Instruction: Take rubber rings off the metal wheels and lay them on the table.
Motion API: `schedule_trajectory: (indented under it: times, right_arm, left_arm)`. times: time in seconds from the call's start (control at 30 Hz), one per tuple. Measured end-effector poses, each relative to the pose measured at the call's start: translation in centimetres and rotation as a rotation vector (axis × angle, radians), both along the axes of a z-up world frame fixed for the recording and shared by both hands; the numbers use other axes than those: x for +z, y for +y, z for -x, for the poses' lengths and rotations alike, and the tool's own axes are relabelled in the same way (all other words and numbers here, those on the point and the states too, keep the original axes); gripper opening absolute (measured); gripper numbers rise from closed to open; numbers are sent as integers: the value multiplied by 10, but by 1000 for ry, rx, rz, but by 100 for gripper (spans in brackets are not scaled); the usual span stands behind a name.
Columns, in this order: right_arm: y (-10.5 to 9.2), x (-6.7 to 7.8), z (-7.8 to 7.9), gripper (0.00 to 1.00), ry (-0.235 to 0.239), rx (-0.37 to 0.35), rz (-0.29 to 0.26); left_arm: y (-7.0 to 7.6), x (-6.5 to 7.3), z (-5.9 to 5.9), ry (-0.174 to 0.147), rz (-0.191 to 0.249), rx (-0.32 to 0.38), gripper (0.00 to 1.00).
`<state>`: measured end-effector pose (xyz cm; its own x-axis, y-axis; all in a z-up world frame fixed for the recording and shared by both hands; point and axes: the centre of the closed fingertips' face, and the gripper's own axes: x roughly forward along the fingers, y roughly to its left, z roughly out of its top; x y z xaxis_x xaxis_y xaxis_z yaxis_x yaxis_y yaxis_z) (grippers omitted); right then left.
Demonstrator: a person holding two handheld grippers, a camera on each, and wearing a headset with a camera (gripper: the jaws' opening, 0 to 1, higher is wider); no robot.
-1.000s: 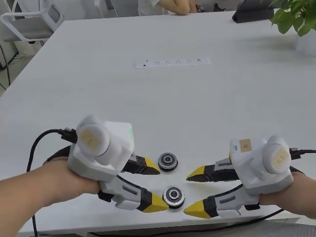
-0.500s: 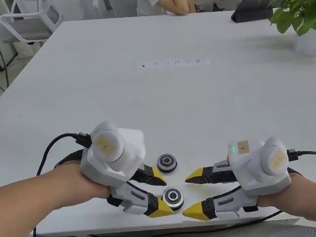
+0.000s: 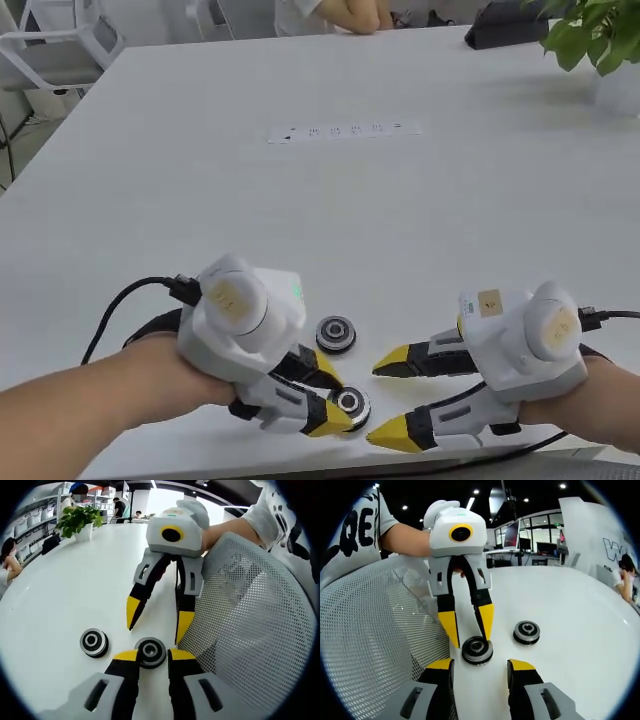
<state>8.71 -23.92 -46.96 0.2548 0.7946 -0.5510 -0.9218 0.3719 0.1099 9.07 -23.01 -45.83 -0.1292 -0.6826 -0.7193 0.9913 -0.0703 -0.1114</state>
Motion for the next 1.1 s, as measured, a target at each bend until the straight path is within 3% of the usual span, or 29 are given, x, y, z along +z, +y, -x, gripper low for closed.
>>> schedule_trajectory:
  times: [0.1, 0.37, 0.73, 1.1]
  right_arm:
    - [1, 1, 0, 41, -1, -2, -5]
    - [0, -1, 0, 41, 2, -4, 0]
    - [4, 1, -1, 40, 0, 3, -9]
    - [7, -9, 3, 33, 22, 61, 22]
  left_arm:
    - [-1, -1, -1, -14, 2, 2, 14]
    - [-2, -3, -3, -141, -1, -48, 9]
    - [-2, -3, -3, -159, -1, -49, 7]
    - [-2, -3, -3, -145, 0, -21, 7]
